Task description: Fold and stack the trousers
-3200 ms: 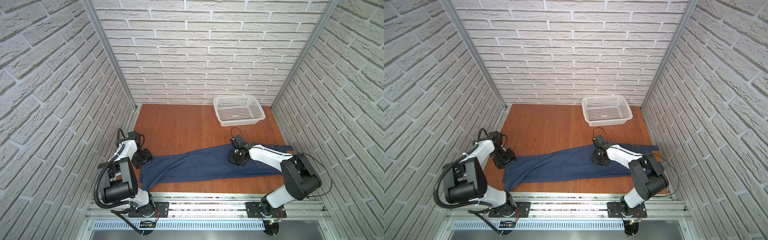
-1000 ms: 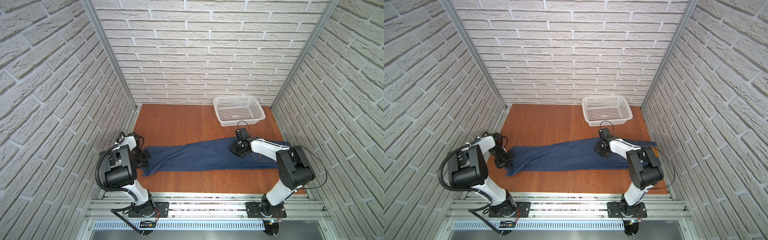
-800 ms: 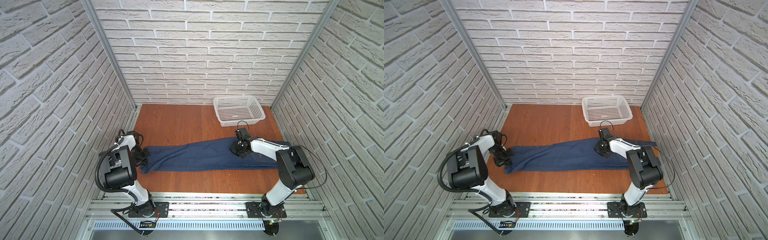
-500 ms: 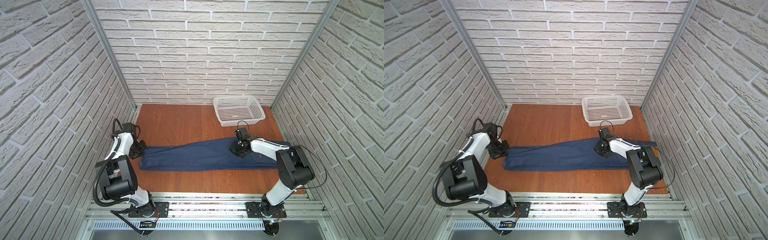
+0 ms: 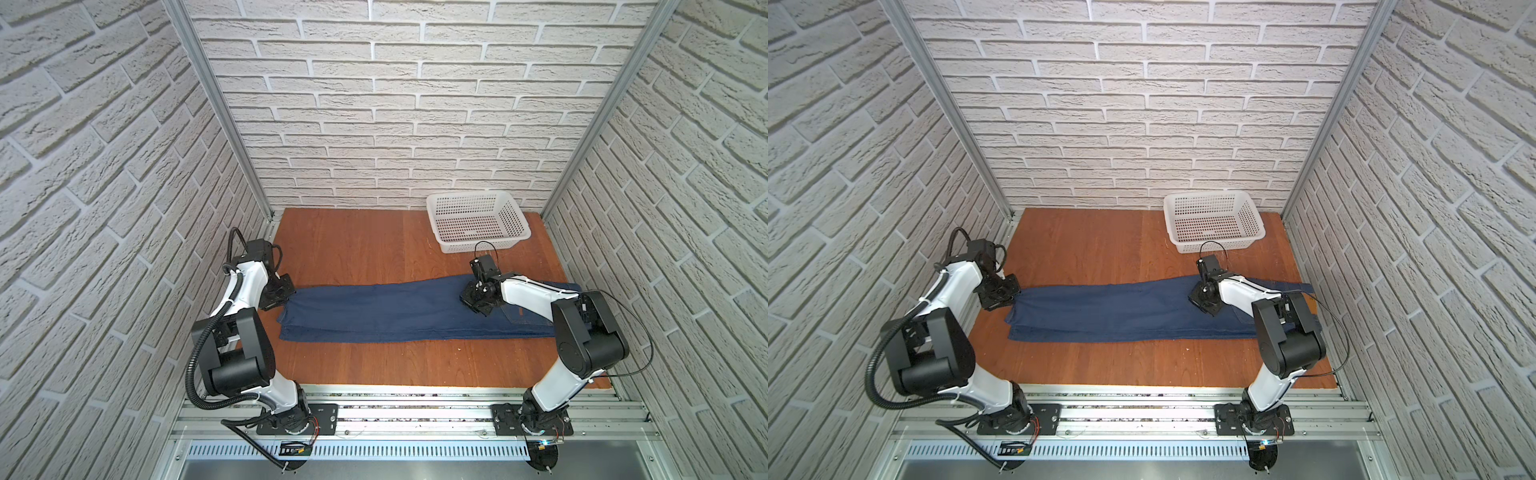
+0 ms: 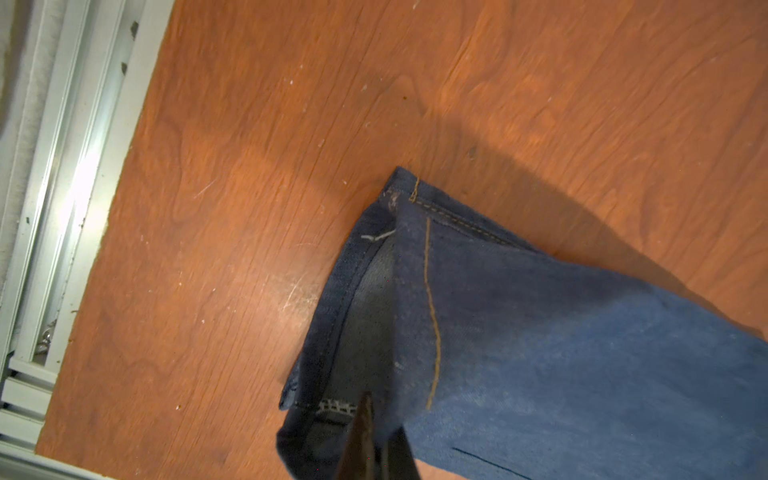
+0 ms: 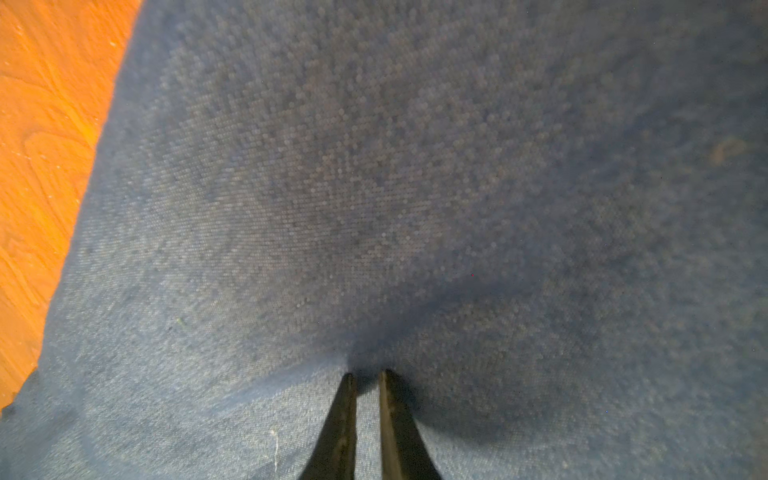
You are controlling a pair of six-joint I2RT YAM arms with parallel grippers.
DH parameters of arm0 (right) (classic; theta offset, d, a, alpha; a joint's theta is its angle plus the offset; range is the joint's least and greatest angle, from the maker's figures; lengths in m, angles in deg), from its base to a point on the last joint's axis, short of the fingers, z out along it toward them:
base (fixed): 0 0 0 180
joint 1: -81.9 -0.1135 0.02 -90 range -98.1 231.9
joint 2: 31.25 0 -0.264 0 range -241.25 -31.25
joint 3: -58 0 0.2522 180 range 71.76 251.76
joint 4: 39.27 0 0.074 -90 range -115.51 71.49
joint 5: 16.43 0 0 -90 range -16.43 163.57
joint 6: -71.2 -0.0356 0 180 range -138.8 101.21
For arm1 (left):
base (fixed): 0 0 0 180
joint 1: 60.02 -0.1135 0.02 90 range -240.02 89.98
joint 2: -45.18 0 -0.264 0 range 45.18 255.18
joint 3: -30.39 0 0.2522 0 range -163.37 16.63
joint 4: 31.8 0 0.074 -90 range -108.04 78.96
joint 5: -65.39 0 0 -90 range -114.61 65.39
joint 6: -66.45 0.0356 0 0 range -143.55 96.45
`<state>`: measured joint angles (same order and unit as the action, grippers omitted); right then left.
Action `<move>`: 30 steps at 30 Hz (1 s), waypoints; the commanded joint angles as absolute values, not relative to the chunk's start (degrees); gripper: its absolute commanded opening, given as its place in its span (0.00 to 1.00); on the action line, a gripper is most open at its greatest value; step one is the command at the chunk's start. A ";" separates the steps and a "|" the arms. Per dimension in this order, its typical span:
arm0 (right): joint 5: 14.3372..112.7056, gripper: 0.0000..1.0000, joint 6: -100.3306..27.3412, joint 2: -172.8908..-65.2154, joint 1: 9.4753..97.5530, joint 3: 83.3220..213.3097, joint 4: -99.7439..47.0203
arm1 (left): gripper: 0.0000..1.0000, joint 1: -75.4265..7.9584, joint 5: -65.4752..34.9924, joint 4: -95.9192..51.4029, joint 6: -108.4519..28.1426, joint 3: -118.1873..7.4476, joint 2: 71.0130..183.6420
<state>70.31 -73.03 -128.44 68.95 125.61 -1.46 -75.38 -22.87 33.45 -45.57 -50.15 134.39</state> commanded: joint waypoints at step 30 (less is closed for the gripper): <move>75.77 0.16 -72.12 -128.55 68.45 125.47 7.86 | 0.74 -77.28 -25.22 38.12 -45.76 -50.23 132.27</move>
<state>73.08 -72.79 -128.37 68.68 126.46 1.34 -77.61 -26.48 36.16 -44.43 -50.18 134.35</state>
